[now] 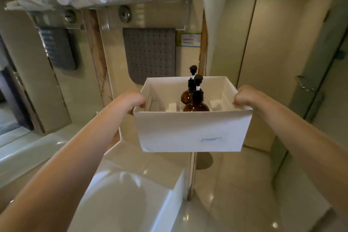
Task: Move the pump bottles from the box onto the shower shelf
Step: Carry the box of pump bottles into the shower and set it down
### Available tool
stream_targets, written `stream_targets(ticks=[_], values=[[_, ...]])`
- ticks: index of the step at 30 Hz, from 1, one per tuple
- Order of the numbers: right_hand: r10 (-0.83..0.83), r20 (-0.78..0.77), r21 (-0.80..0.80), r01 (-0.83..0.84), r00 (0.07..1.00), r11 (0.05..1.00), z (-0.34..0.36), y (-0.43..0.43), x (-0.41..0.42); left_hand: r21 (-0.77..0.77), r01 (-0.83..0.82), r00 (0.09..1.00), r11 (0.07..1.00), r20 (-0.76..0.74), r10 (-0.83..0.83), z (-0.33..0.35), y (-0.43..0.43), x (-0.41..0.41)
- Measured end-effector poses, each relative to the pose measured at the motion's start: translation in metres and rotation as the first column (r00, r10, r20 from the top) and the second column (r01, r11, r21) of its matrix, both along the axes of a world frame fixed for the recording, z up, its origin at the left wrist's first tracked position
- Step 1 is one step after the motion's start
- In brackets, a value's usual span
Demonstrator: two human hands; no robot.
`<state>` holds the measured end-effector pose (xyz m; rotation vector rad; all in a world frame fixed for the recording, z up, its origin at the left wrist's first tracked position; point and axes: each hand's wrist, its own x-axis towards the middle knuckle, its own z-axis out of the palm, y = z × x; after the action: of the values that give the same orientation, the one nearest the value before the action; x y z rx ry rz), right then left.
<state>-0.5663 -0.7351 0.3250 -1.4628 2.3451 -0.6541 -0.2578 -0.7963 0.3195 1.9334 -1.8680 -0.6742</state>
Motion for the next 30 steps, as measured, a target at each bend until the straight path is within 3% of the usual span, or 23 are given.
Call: stream_targets(ticks=[9,17,24,30], values=[[-0.214,0.002,0.035,0.214,0.977,0.976,-0.008,0.066,-0.122,-0.048,0.159,0.985,0.986,-0.067,-0.162,-0.009,0.007,-0.143],[-0.377,0.035,0.092,0.373,0.925,0.923,-0.019,0.106,-0.19,0.054,0.318,0.935,0.946,-0.186,-0.303,-0.031,0.01,-0.233],[-0.486,0.105,0.067,0.481,0.868,0.874,-0.035,0.112,-0.204,0.026,0.414,0.908,0.91,-0.082,-0.411,-0.033,-0.015,-0.266],[-0.542,0.105,0.019,0.543,0.834,0.839,-0.036,0.098,-0.214,0.022,0.462,0.885,0.887,-0.081,-0.459,-0.032,-0.039,-0.281]])
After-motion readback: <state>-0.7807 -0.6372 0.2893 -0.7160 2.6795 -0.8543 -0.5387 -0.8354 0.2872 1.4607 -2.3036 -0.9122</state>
